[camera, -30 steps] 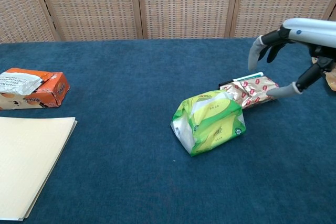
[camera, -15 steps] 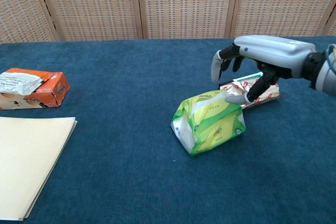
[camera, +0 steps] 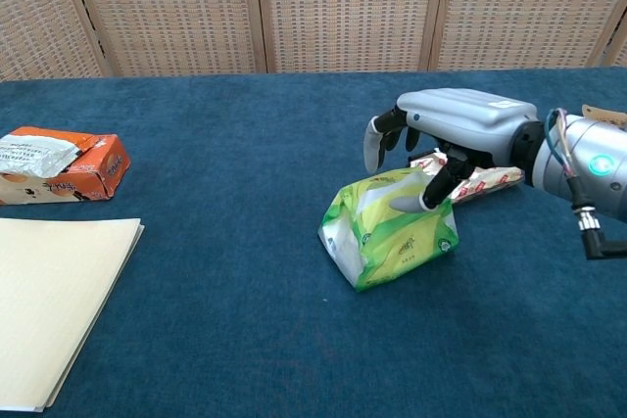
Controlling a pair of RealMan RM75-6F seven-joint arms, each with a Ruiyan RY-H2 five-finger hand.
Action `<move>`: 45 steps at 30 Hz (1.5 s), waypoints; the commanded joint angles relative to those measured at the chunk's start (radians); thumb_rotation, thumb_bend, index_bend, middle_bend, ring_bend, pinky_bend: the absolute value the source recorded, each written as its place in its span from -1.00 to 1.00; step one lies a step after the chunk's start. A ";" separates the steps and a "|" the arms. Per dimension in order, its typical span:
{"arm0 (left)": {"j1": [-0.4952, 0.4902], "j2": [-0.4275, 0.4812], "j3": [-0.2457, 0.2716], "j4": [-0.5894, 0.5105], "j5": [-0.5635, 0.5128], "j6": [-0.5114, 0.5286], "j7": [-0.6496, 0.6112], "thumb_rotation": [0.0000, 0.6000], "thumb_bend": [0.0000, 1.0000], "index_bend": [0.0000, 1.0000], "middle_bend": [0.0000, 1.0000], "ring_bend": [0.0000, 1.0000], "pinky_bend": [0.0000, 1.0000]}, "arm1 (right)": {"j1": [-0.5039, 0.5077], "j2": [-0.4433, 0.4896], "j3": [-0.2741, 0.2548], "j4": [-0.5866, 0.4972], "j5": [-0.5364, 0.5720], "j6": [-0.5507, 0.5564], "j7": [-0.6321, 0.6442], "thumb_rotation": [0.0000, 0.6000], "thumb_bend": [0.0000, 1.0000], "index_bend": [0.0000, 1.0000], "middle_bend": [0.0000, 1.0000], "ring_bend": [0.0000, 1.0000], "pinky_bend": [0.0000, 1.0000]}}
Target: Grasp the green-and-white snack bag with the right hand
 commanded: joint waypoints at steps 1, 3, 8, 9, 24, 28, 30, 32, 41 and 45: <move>0.000 0.001 0.000 0.001 0.001 0.000 -0.001 1.00 -1.00 -1.00 -1.00 -1.00 -1.00 | 0.007 -0.016 -0.002 0.019 0.007 0.004 -0.012 1.00 -0.38 -0.17 -0.24 -0.40 -0.40; -0.001 0.001 0.000 -0.001 0.002 0.000 -0.001 1.00 -1.00 -1.00 -1.00 -1.00 -1.00 | 0.013 -0.030 -0.001 0.038 0.008 0.008 -0.023 1.00 -0.38 -0.17 -0.24 -0.40 -0.40; -0.002 0.002 -0.002 -0.003 -0.004 -0.003 -0.001 1.00 -1.00 -1.00 -1.00 -1.00 -1.00 | 0.022 -0.051 -0.002 0.069 0.016 0.013 -0.033 1.00 -0.38 -0.16 -0.23 -0.39 -0.40; -0.002 0.002 -0.002 -0.002 -0.006 -0.004 -0.002 1.00 -1.00 -1.00 -1.00 -1.00 -1.00 | 0.023 -0.053 -0.002 0.073 0.017 0.015 -0.034 1.00 -0.38 -0.16 -0.22 -0.39 -0.40; -0.005 0.000 -0.001 -0.003 -0.009 -0.012 0.003 1.00 -1.00 -1.00 -1.00 -1.00 -1.00 | 0.032 -0.046 -0.017 0.092 0.014 0.010 -0.004 1.00 -0.27 -0.02 -0.03 -0.24 -0.40; -0.006 0.000 -0.001 -0.002 -0.010 -0.012 0.003 1.00 -1.00 -1.00 -1.00 -1.00 -1.00 | 0.034 -0.050 -0.022 0.098 0.010 0.011 0.002 1.00 -0.27 0.03 0.00 -0.24 -0.39; -0.005 0.001 -0.002 -0.002 -0.010 -0.011 0.000 1.00 -1.00 -1.00 -1.00 -1.00 -1.00 | 0.035 -0.052 -0.023 0.101 0.007 0.012 0.009 1.00 -0.27 0.06 0.02 -0.23 -0.40; -0.006 0.001 -0.003 -0.002 -0.010 -0.011 -0.001 1.00 -1.00 -1.00 -1.00 -1.00 -1.00 | 0.035 -0.056 -0.025 0.106 0.002 0.017 0.017 1.00 -0.27 0.11 0.06 -0.20 -0.40; -0.007 0.002 -0.002 -0.004 -0.010 -0.012 -0.002 1.00 -1.00 -1.00 -1.00 -1.00 -1.00 | 0.037 -0.082 -0.038 0.150 -0.029 0.039 0.048 1.00 -0.10 0.20 0.14 -0.17 -0.40; -0.008 0.002 -0.002 -0.006 -0.010 -0.015 0.000 1.00 -1.00 -1.00 -1.00 -1.00 -1.00 | 0.038 -0.086 -0.041 0.155 -0.039 0.046 0.054 1.00 0.01 0.25 0.18 -0.16 -0.40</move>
